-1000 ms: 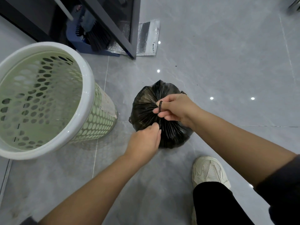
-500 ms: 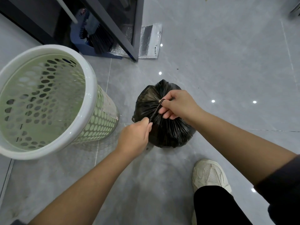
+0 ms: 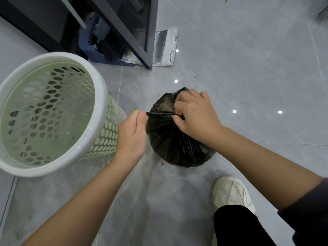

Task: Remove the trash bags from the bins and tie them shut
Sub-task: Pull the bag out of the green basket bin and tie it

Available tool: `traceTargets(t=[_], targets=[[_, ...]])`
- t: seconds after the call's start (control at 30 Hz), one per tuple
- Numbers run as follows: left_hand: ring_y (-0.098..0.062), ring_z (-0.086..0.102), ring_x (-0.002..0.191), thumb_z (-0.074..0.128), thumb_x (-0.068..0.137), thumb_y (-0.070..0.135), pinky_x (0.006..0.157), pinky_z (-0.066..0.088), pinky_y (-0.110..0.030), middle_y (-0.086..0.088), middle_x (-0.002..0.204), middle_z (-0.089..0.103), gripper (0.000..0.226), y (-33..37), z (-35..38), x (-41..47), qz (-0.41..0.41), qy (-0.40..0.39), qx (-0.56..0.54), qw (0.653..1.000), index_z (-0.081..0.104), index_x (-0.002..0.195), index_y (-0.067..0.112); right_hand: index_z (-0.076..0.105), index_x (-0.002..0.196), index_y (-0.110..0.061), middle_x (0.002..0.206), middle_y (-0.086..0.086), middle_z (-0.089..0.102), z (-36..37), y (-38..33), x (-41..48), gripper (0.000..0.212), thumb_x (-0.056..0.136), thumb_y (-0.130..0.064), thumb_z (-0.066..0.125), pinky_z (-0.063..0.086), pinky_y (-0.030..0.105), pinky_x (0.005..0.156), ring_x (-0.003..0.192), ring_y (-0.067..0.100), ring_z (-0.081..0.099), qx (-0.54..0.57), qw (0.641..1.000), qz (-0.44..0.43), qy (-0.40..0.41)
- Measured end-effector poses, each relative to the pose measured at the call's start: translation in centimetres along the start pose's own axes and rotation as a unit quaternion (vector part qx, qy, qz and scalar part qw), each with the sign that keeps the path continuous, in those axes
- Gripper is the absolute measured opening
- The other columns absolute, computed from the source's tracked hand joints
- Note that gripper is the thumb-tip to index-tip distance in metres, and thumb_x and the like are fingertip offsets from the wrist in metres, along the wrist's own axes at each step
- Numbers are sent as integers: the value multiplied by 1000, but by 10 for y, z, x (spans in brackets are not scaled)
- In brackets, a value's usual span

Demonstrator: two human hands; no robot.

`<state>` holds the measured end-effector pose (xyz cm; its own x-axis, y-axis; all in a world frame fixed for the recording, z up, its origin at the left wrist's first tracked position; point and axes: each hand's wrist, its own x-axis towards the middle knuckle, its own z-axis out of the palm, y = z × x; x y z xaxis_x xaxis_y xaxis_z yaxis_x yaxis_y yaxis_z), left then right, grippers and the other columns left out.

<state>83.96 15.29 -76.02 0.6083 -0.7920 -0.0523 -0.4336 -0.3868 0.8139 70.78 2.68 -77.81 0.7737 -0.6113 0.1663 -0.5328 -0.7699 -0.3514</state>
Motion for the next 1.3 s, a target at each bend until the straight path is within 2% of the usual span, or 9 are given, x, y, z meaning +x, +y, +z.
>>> traceTargets(t=[0.17, 0.37, 0.53, 0.63, 0.73, 0.87, 0.97, 1.13, 1.3], targets=[[-9, 36, 54, 37, 100, 29, 53, 33, -26, 4, 57, 40, 40, 12, -2, 6, 4, -19, 25, 1000, 38, 62, 18, 51, 70, -17, 64, 1, 56, -2, -1, 0, 21, 82, -27, 64, 33, 34, 68, 57, 25, 51, -10, 999, 38, 8], [-11, 38, 54, 38, 100, 30, 54, 35, -33, 0, 58, 42, 40, 16, -2, 7, 25, -34, 23, 999, 40, 64, 15, 59, 92, -23, 78, -4, 61, -12, -3, -1, 20, 93, -41, 51, 37, 31, 58, 72, 20, 56, 35, 998, 55, -28], [-11, 37, 53, 38, 100, 31, 51, 34, -32, -1, 57, 41, 41, 14, -5, 8, 29, -38, 23, 999, 41, 66, 8, 65, 90, -16, 90, 2, 62, -4, 0, -2, 23, 91, -37, 56, 31, 30, 60, 83, 26, 57, 24, 998, 12, -49], [-10, 36, 53, 38, 100, 30, 51, 32, -29, -1, 58, 40, 41, 12, -6, 8, 24, -43, 33, 998, 40, 65, 9, 66, 85, -13, 88, 5, 57, 0, 1, -1, 21, 89, -33, 62, 36, 33, 61, 79, 26, 54, 21, 999, -1, -44], [-11, 36, 53, 37, 99, 33, 51, 31, -33, -2, 58, 39, 42, 8, -5, 4, 29, -51, 22, 998, 38, 65, 7, 61, 82, -18, 76, -3, 57, -2, 1, 0, 21, 91, -36, 56, 46, 35, 58, 67, 20, 56, 60, 995, 76, -30], [-19, 43, 51, 31, 95, 36, 51, 35, -40, 3, 54, 38, 33, -4, 3, -16, 78, -110, 128, 983, 33, 68, 19, 67, 80, -20, 61, -9, 67, -8, 1, 8, 10, 87, -25, 62, 50, 24, 62, 55, 5, 61, 267, 938, 221, -15], [-26, 47, 53, 30, 94, 38, 50, 33, -38, 5, 53, 36, 28, -13, 16, -33, 105, -146, 210, 961, 30, 72, 21, 66, 80, -11, 64, -3, 71, -10, -9, 8, 9, 87, -13, 61, 43, 13, 46, 42, 10, 62, 393, 879, 268, -36], [-27, 50, 49, 32, 95, 34, 47, 25, -28, 9, 55, 30, 27, -14, 38, -41, 169, -157, 245, 942, 33, 74, 18, 60, 85, -7, 72, 5, 73, -4, -15, 3, 8, 90, -13, 61, 35, 19, 35, 40, 16, 59, 510, 779, 361, -47], [-29, 50, 42, 35, 94, 31, 42, 23, -25, -1, 55, 49, 28, -19, 46, -37, 190, -132, 288, 929, 41, 72, 14, 57, 77, -10, 70, 5, 68, -4, -8, 3, 14, 89, -12, 63, 29, 16, 33, 35, 11, 45, 513, 767, 383, -39]])
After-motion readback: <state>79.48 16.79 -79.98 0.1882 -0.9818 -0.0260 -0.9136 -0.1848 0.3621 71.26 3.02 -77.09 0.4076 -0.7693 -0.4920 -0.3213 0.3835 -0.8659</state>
